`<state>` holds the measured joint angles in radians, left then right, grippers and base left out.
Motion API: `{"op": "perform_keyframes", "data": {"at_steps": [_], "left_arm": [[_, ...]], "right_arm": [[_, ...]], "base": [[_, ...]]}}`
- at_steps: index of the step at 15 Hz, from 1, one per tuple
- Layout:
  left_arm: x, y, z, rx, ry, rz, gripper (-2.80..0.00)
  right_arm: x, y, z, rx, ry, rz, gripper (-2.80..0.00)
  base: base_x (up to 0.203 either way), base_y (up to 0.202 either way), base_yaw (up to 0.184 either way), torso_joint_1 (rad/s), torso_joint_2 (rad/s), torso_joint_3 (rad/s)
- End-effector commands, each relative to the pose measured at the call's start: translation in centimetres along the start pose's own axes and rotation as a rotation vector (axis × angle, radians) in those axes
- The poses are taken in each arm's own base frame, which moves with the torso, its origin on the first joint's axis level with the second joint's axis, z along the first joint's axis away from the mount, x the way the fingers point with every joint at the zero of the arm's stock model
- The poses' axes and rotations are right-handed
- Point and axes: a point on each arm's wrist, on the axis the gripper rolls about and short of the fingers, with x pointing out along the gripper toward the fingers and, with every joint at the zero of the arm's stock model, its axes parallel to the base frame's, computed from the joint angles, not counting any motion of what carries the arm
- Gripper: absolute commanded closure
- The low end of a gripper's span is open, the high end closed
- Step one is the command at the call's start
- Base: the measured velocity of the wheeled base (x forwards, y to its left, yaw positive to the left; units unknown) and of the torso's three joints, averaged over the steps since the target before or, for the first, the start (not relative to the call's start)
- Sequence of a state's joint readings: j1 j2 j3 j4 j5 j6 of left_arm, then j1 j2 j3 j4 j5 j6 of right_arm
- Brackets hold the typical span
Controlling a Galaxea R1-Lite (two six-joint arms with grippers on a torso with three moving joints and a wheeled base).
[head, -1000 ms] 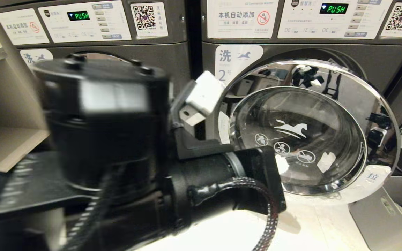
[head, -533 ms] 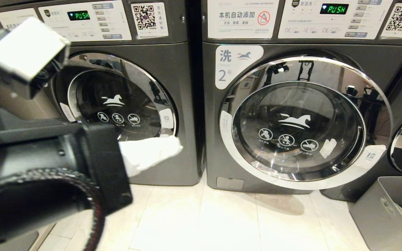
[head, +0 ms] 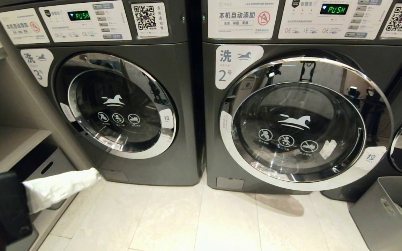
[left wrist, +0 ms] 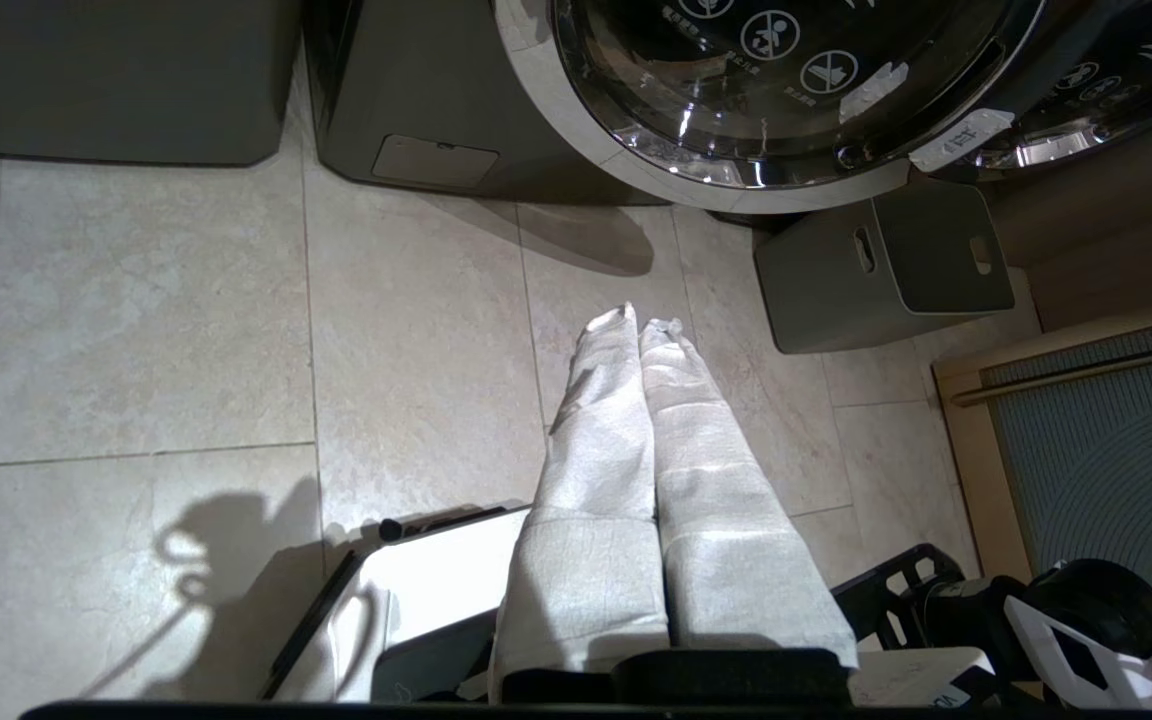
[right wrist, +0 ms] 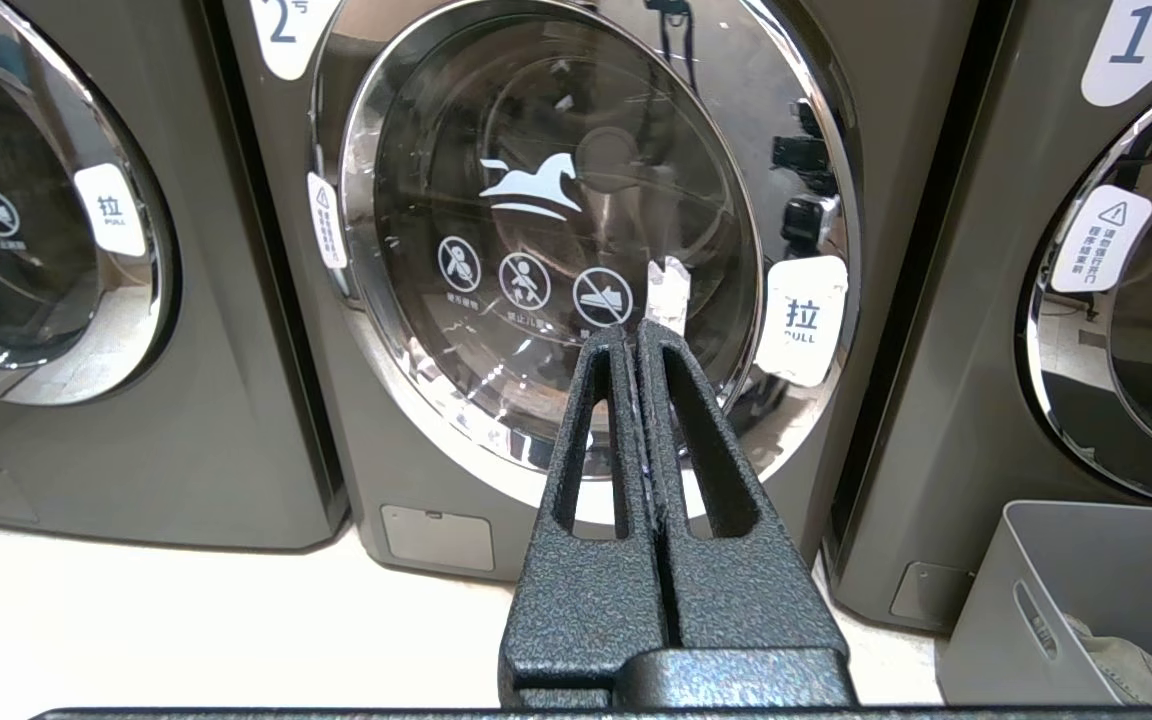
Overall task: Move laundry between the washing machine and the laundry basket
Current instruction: Press the washing machine door tightly with the right hand
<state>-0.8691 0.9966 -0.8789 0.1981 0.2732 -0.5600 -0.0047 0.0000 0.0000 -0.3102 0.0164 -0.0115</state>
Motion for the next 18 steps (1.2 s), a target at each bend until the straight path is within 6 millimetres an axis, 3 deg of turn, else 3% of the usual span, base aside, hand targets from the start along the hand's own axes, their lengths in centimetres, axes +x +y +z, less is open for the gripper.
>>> {"op": "perform_keyframes", "data": {"at_steps": [1,4,6,7,9,11,14,18], "left_arm": [[-0.3,0.2,0.0,-0.008,-0.005,-0.004,0.00],[-0.5,0.2,0.0,-0.009,-0.009,-0.009,0.00],[-1.0,0.1,0.2,-0.014,-0.011,-0.049,0.00],[-1.1,0.1,0.3,-0.014,-0.002,-0.074,0.00],[-1.5,-0.3,1.0,-0.020,-0.026,-0.093,0.00],[-2.2,-0.8,2.2,-0.025,-0.066,-0.115,0.00],[-1.6,-1.7,3.4,-0.023,-0.079,-0.122,0.00],[-0.2,-2.4,3.8,-0.016,-0.060,-0.104,0.00]], "right_arm": [[0.1,0.0,-1.2,0.000,0.040,0.001,0.00],[0.2,0.0,-1.2,-0.012,0.070,-0.018,0.00],[1.4,-0.1,1.3,-0.005,0.112,-0.036,0.00],[2.7,-0.2,3.1,0.010,0.174,-0.057,0.00],[6.5,-0.3,4.0,0.028,0.414,-0.088,0.00],[10.0,-0.4,2.6,0.018,0.619,-0.103,0.00],[14.6,-0.3,-0.9,0.019,0.761,-0.049,0.00],[20.6,-0.1,-5.4,0.026,0.775,0.041,0.00]], "base": [[0.000,0.000,0.000,0.000,0.00,0.000],[0.000,0.000,0.000,0.000,0.00,0.000],[0.000,0.000,0.000,0.000,0.00,0.000],[0.000,0.000,0.000,0.000,0.00,0.000],[0.000,0.000,0.000,0.000,0.00,0.000],[0.000,0.000,0.000,0.000,0.00,0.000],[0.000,0.000,0.000,0.000,0.00,0.000],[0.000,0.000,0.000,0.000,0.00,0.000]]}}
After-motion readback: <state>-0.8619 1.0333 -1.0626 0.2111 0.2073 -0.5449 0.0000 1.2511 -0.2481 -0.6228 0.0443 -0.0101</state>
